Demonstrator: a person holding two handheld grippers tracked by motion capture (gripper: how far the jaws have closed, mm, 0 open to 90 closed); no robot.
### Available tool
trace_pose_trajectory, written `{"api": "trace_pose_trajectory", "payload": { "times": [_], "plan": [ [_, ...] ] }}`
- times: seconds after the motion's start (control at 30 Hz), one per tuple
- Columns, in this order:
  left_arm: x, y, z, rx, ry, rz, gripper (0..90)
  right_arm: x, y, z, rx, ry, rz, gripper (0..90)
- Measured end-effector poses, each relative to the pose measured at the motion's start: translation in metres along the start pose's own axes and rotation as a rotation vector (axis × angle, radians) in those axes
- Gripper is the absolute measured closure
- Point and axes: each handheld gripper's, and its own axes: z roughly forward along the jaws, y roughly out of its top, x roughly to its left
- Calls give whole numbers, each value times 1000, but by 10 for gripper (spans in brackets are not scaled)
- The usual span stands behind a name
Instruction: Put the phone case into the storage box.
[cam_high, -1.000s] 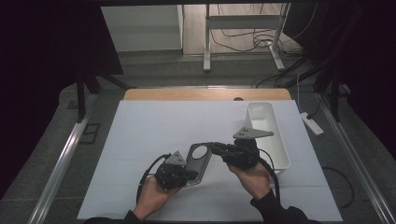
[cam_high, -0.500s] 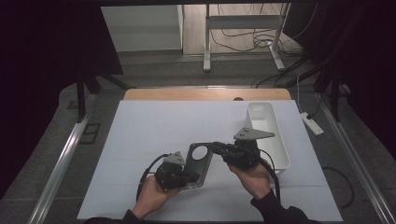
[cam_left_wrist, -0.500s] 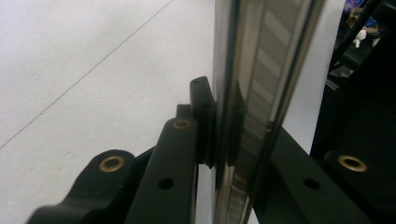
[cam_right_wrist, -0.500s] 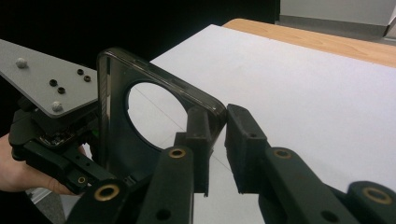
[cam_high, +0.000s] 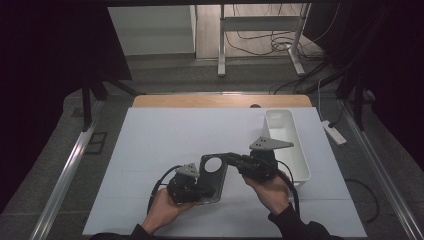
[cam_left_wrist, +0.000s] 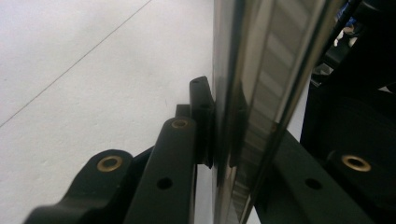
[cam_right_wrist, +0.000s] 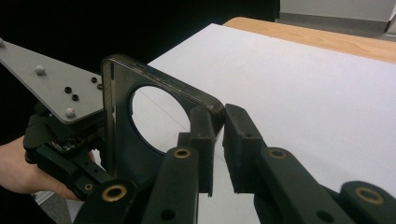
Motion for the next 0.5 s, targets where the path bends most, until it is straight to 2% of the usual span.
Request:
{"api": "trace_pose_trajectory", "payload": {
  "times": [0.17,0.5],
  "plan": [
    [-1,0,1,-9,-2,6,835,1,1,0,1,1,15,823],
    [-1,0,4,-6,10,38,703,1,1,1,2,5,43,826]
  ]
}}
